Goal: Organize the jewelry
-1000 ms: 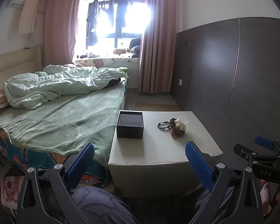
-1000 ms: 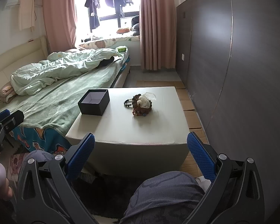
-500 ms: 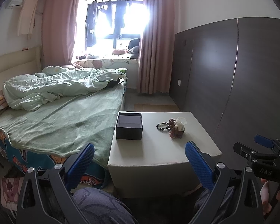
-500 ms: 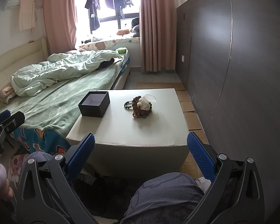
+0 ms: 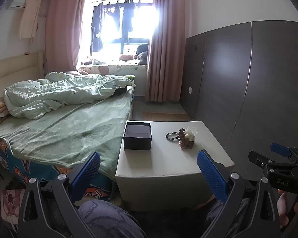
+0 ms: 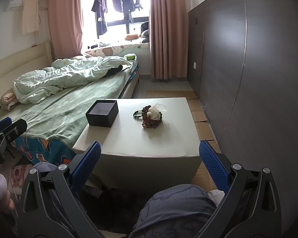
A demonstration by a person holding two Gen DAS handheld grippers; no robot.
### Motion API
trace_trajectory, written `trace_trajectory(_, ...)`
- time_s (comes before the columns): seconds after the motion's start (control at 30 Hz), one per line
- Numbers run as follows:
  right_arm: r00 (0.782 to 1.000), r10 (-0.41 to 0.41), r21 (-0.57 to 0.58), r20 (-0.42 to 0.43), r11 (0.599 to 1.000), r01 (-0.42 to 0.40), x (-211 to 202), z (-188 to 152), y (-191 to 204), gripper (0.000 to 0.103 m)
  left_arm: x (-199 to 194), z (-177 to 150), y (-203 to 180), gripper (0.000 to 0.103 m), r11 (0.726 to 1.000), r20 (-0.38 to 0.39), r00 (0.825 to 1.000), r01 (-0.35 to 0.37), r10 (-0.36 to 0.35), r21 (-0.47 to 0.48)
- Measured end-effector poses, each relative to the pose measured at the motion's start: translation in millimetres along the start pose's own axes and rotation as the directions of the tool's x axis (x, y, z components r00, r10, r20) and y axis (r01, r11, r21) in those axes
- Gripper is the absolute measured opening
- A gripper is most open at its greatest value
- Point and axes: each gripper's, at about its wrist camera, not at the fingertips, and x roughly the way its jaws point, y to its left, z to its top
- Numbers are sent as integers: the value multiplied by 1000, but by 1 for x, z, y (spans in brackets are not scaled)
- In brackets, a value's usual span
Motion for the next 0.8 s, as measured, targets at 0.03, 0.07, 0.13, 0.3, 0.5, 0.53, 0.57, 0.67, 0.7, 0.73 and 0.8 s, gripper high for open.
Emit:
trace_trajectory(0.03,1000,0,1,2,1000,0,-1,-1,-1,99,0,0,0,95,1000,0,1000,0,0,1)
trace_trajectory(0.07,1000,0,2,2,1000,0,-1,-1,-1,99,0,0,0,95,1000,0,1000,-1,1,2)
trace_trajectory(0.13,1000,0,3,5,1000,0,-3,-2,-1,99,0,0,0,95,1000,0,1000,-1,1,2)
trace_trajectory(0.3,1000,1,3,5,1000,-1,-3,-2,-2,99,-1,0,0,95,1000,2,1000,-1,1,0)
trace_trajectory(0.5,1000,2,7,7,1000,-2,-4,-2,-3,99,-2,0,-2,95,1000,2,1000,-3,3,0)
trace_trajectory(0.53,1000,3,8,7,1000,-3,-4,-2,-3,99,-2,0,-2,95,1000,2,1000,-2,2,-1)
trace_trajectory(0.57,1000,5,11,7,1000,-5,-4,-2,-4,99,-2,-1,-2,95,1000,2,1000,-2,2,0)
trace_trajectory(0.67,1000,7,14,11,1000,-7,-4,-3,-5,99,-3,-1,-1,95,1000,2,1000,-2,2,0)
trace_trajectory(0.7,1000,7,13,11,1000,-7,-4,-3,-5,99,-3,-1,-2,95,1000,2,1000,-2,2,-1)
trace_trajectory(0.73,1000,7,14,11,1000,-7,-4,-3,-5,99,-3,-2,-2,95,1000,2,1000,-2,2,-1)
trace_trajectory(0.8,1000,6,13,13,1000,-6,-5,-3,-5,99,-4,-2,-3,95,1000,1,1000,-2,2,-2)
